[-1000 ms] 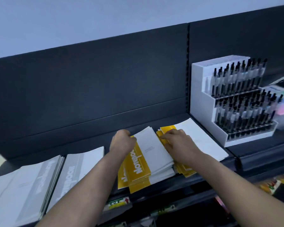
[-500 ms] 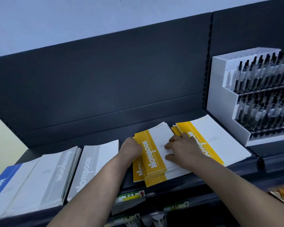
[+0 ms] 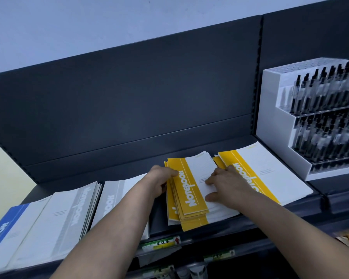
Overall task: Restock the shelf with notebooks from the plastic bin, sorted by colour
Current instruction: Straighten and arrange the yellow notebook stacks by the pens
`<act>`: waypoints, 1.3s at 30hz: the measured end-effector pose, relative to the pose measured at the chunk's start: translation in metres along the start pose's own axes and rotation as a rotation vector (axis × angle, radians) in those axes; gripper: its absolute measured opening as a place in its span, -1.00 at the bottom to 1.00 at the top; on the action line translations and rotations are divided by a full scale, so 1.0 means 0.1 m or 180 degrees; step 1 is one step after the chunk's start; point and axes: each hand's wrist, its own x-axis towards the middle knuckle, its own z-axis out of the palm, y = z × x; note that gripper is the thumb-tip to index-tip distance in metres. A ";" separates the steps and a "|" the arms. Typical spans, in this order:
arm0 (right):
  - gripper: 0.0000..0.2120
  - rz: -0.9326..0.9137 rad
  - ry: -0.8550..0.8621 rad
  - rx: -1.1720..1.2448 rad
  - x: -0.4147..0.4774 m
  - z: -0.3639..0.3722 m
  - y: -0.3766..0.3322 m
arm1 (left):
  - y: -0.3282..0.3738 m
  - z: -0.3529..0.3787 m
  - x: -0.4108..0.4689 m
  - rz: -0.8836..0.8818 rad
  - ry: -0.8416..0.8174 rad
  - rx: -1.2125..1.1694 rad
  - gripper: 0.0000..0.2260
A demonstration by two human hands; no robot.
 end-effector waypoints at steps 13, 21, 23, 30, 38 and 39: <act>-0.46 0.0113 -0.0057 0.0000 -0.01 -0.03 -0.05 | 0.02 0.11 -0.17 -0.0157 -0.0230 0.0046 -0.82; -0.48 0.0205 -0.0068 0.0110 -0.03 -0.05 -0.09 | -0.04 0.12 -0.22 -0.0221 -0.0008 -0.0263 -0.73; -0.48 0.0215 -0.0076 0.0207 -0.04 -0.04 -0.11 | -0.05 0.12 -0.21 -0.0133 0.0007 -0.0111 -0.76; -0.46 0.0222 -0.0076 0.0230 -0.05 -0.01 -0.13 | -0.10 0.14 -0.21 0.0265 0.0363 0.0666 -0.79; -0.50 0.0253 -0.0160 0.0153 -0.04 0.01 -0.19 | -0.16 0.07 -0.34 0.0077 0.0087 0.0241 -0.96; -0.51 0.0246 -0.0163 0.0174 -0.05 0.01 -0.19 | -0.17 0.06 -0.35 0.0039 0.0063 0.0178 -0.95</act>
